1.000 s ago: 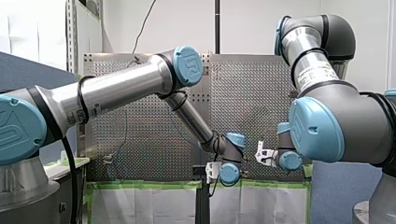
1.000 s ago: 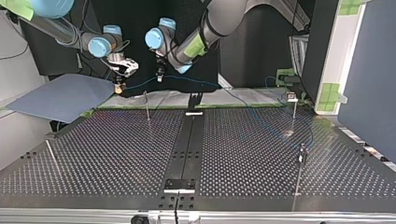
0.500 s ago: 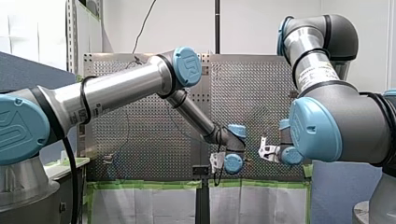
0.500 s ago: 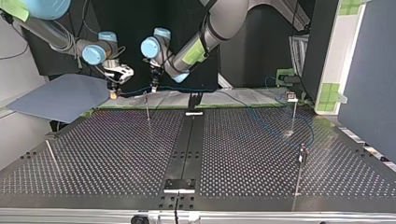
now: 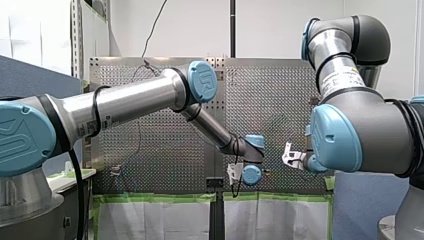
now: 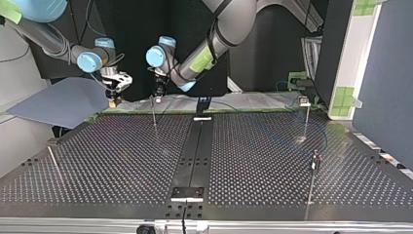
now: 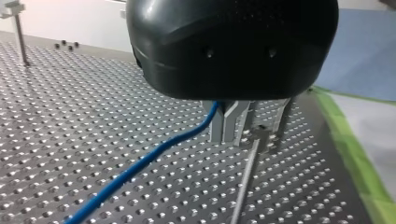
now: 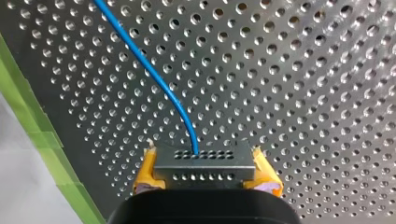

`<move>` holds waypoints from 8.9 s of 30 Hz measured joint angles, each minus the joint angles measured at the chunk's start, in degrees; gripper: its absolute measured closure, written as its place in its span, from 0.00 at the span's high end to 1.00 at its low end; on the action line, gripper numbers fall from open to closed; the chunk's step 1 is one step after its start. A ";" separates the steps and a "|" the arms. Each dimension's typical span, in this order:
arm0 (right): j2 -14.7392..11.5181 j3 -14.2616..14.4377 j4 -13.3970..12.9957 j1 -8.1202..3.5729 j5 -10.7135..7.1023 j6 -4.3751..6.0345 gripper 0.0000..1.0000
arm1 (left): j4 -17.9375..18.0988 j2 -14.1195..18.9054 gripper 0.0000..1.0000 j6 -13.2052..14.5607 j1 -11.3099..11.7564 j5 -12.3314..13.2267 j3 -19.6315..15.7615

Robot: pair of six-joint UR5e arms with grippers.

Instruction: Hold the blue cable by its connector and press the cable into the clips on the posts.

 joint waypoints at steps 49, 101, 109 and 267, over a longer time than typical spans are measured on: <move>0.00 -1.12 2.40 -0.15 -3.95 0.01 0.00 | -4.19 0.11 0.00 2.46 -5.02 0.07 1.26; 3.42 -0.72 -1.56 -2.44 -8.75 0.63 0.00 | -0.84 -1.36 0.00 0.80 2.81 3.06 1.60; 3.42 -0.86 -1.62 -2.07 -8.92 0.63 0.00 | -1.00 -1.47 0.00 -0.29 3.86 4.10 1.71; 8.19 -9.39 -3.20 -1.99 -6.81 6.60 0.00 | -9.40 -0.01 1.00 2.80 -1.78 5.52 0.29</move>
